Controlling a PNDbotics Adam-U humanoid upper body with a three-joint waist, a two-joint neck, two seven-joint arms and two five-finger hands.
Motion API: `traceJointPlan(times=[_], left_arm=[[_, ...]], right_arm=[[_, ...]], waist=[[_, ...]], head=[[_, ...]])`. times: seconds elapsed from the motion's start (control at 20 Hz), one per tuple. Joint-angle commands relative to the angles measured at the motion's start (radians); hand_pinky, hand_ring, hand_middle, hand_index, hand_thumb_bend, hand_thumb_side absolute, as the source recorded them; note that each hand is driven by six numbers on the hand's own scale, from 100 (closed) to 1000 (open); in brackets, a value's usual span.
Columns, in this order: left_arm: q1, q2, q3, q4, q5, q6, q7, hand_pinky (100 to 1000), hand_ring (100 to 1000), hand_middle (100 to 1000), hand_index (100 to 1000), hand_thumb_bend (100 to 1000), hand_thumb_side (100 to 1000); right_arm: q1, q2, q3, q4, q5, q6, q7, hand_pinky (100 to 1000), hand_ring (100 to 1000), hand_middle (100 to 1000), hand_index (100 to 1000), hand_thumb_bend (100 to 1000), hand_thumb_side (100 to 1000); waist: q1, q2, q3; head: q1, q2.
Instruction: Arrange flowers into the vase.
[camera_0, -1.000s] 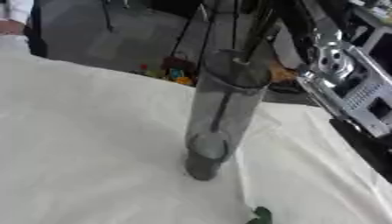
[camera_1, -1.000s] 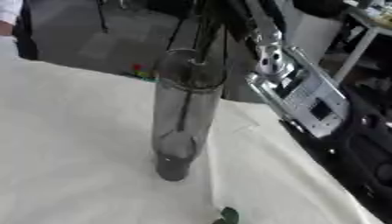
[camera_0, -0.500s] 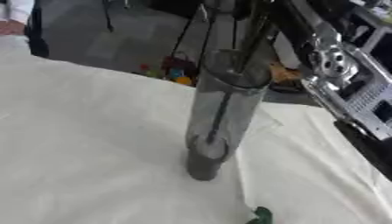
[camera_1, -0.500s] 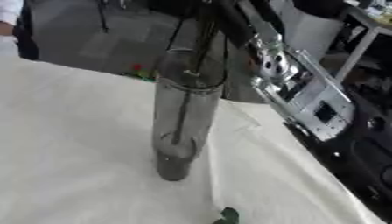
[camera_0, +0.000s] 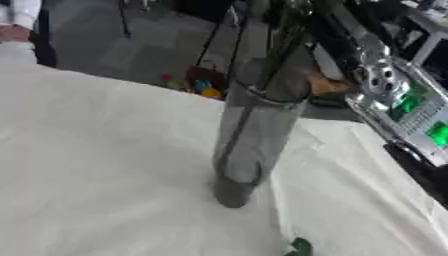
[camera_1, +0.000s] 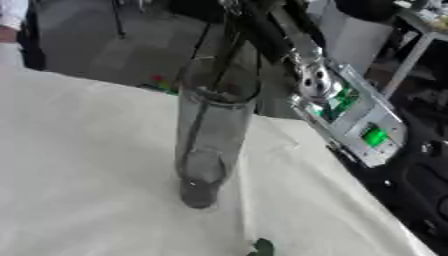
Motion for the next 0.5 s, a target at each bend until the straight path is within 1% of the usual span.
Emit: traceJointPlan(times=[0.05, 0.5], left_arm=[[-0.01, 0.01, 0.008, -0.013, 0.002, -0.001, 0.004, 798, 876, 866, 944, 100, 1000], [-0.008, 0.008, 0.009, -0.013, 0.002, -0.001, 0.005, 798, 876, 865, 946, 100, 1000]], right_arm=[[-0.006, -0.045, -0.009, -0.019, 0.048, -0.015, 0.018, 791, 673, 578, 583, 100, 1000], [0.016, -0.06, -0.016, -0.021, 0.146, -0.043, 0.069, 800, 694, 599, 612, 100, 1000]], waist=[[0.014, -0.024, -0.002], [0.018, -0.024, -0.007]], head=[[0.002, -0.013], [0.002, -0.014]])
